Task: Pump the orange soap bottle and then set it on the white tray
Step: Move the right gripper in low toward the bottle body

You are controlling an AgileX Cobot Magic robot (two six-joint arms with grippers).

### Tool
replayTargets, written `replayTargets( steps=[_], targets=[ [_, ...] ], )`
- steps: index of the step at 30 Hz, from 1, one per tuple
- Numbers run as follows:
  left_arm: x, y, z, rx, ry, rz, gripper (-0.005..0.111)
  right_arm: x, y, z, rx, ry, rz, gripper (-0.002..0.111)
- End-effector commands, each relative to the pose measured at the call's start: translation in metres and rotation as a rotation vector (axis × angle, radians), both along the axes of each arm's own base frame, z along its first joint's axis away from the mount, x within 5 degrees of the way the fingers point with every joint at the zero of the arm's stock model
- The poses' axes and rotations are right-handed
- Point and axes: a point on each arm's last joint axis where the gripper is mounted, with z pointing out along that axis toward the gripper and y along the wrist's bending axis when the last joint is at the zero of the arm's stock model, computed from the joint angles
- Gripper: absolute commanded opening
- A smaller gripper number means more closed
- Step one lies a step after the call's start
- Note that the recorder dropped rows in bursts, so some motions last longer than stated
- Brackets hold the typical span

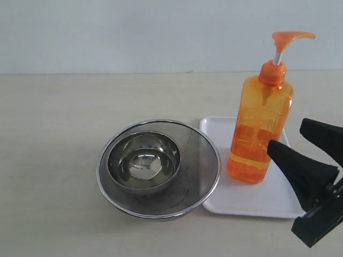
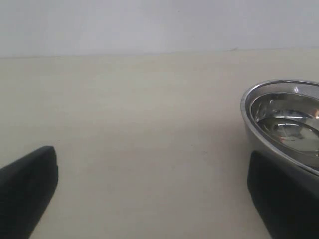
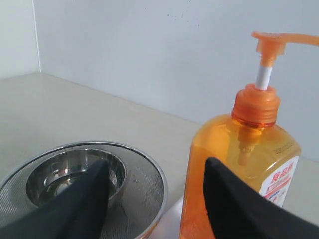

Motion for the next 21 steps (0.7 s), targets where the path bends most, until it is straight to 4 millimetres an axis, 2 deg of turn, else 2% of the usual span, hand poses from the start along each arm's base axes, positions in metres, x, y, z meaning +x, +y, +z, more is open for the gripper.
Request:
replayTargets(
  steps=[1, 4, 8, 12, 17, 21],
  targets=[
    [0.000, 0.000, -0.001, -0.001, 0.000, 0.001, 0.096, 0.000, 0.001, 0.004, 0.040, -0.012, 0.006, 0.057],
    [0.000, 0.000, -0.001, -0.001, 0.000, 0.001, 0.096, 0.002, 0.000, 0.008, 0.053, -0.037, -0.012, 0.072],
    [0.000, 0.000, -0.001, -0.001, 0.000, 0.001, 0.096, 0.006, 0.004, 0.019, 0.060, -0.038, -0.020, 0.079],
    [0.000, 0.000, -0.001, -0.001, 0.000, 0.001, 0.096, 0.008, 0.006, 0.025, 0.102, -0.011, -0.013, 0.078],
    [0.000, 0.000, -0.001, -0.001, 0.000, 0.001, 0.096, 0.008, 0.007, 0.021, 0.102, 0.038, -0.012, 0.078],
    [0.000, 0.000, -0.001, -0.001, 0.000, 0.001, 0.096, 0.010, 0.004, 0.020, 0.115, 0.050, -0.048, 0.065]
  ],
)
